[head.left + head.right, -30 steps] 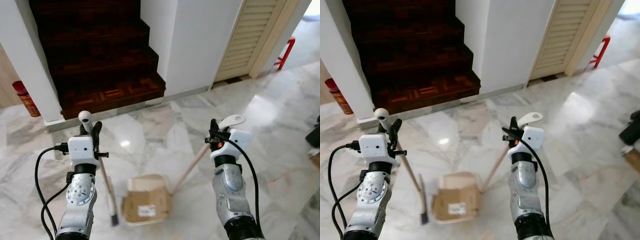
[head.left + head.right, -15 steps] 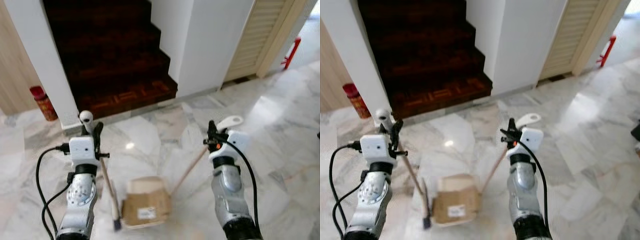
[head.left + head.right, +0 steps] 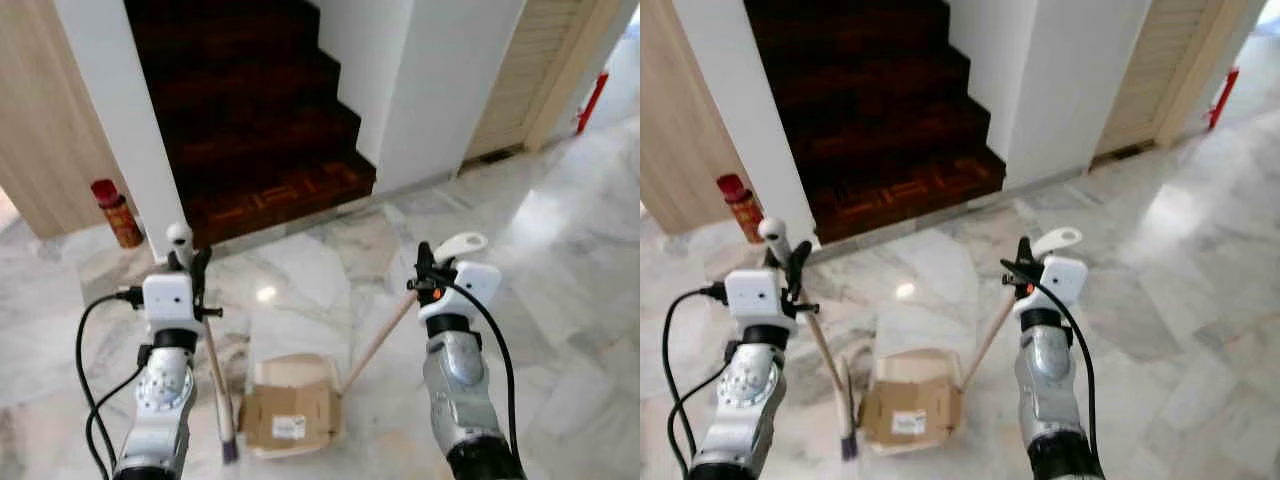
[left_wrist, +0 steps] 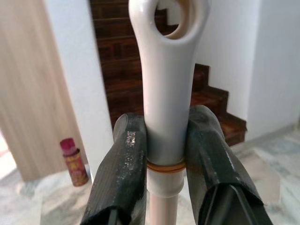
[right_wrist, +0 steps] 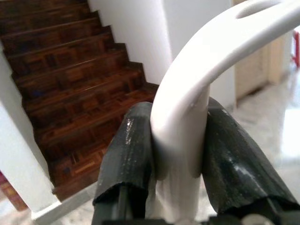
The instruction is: Sweep floor
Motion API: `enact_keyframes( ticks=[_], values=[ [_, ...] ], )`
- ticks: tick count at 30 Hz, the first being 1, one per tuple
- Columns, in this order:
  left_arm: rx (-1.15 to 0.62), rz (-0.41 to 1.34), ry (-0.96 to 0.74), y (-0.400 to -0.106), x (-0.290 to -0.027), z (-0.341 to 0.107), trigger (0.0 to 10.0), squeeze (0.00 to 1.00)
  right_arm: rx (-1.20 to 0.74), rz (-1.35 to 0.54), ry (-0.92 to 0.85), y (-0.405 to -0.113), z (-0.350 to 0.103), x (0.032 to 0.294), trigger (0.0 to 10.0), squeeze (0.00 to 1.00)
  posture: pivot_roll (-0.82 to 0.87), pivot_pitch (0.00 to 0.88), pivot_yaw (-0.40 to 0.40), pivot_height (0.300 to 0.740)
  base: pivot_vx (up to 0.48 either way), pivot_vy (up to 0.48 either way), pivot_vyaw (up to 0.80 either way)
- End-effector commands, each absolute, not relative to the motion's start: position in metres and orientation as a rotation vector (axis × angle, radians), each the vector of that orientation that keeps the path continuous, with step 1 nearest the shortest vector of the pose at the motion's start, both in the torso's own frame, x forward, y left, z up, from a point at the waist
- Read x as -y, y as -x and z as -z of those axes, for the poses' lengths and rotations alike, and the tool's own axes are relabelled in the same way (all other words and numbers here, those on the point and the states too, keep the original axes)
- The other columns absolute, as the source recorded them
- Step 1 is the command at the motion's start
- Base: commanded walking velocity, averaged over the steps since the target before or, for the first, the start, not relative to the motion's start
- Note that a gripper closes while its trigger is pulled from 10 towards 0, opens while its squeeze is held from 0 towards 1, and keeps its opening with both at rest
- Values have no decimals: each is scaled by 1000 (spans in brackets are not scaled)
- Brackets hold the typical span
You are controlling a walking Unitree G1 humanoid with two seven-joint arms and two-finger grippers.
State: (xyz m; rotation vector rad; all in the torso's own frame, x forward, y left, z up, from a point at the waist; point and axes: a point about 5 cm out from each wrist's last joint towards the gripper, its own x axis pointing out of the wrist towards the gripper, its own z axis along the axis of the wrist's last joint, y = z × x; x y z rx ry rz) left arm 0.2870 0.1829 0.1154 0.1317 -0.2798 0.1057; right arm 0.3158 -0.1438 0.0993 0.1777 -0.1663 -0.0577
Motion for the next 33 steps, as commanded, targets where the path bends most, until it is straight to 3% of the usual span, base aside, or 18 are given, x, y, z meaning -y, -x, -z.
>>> enact_keyframes(
  ticks=[1, 15, 33],
  values=[
    [325, -87, -132, -289, -178, -125, 10000, 0, 212, 82, -184, -316, -107, 150, 10000, 0, -16, 0, -24, 740, 0, 420, 0],
    [317, -81, -138, -289, -178, -125, 10000, 0, 212, 56, -179, -314, -106, 146, 10000, 0, -9, 0, -26, 740, 0, 409, 224],
    [317, -83, -138, -289, -177, -125, 10000, 0, 203, 44, -172, -315, -105, 146, 10000, 0, -4, 0, -30, 740, 0, 400, 0]
  ],
)
